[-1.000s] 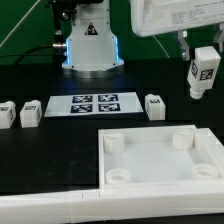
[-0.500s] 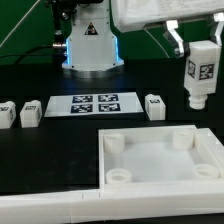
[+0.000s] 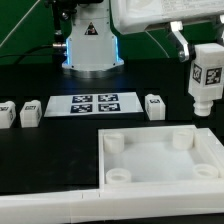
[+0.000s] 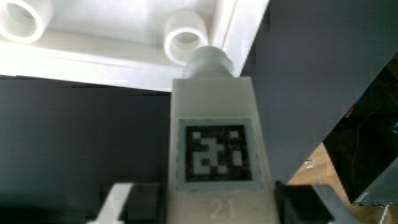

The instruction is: Assemble one leg

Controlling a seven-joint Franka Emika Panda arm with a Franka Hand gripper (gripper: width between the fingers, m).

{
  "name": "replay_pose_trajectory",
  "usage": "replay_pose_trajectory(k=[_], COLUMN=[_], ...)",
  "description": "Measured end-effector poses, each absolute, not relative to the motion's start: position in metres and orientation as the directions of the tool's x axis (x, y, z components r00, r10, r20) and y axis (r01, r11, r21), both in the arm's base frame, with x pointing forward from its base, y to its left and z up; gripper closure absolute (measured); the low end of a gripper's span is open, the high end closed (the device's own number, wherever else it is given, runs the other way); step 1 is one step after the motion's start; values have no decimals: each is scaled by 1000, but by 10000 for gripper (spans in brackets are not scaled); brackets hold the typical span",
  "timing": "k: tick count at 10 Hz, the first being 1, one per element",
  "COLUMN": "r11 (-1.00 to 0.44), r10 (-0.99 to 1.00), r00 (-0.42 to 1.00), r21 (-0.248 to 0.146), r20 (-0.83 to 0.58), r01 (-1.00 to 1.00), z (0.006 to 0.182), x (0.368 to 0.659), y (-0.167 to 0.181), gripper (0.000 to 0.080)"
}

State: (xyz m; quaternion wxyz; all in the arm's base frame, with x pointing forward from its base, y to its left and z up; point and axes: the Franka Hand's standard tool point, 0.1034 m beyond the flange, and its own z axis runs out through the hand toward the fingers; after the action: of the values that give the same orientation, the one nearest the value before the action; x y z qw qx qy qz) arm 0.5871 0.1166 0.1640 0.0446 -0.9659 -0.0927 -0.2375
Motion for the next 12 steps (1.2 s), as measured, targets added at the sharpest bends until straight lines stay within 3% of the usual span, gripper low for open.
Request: replay_pose_trajectory(k=[3, 5, 7, 12], r11=[-976, -977, -976, -970], r10=[178, 177, 178, 200], r00=[866, 872, 881, 879], r21=[-26, -30, -38, -40], r20=[468, 456, 438, 432], r01=[215, 213, 216, 240], z=[162, 145, 124, 102], x=[623, 638, 632, 623], y=[102, 97, 102, 118], gripper=[508, 508, 508, 508])
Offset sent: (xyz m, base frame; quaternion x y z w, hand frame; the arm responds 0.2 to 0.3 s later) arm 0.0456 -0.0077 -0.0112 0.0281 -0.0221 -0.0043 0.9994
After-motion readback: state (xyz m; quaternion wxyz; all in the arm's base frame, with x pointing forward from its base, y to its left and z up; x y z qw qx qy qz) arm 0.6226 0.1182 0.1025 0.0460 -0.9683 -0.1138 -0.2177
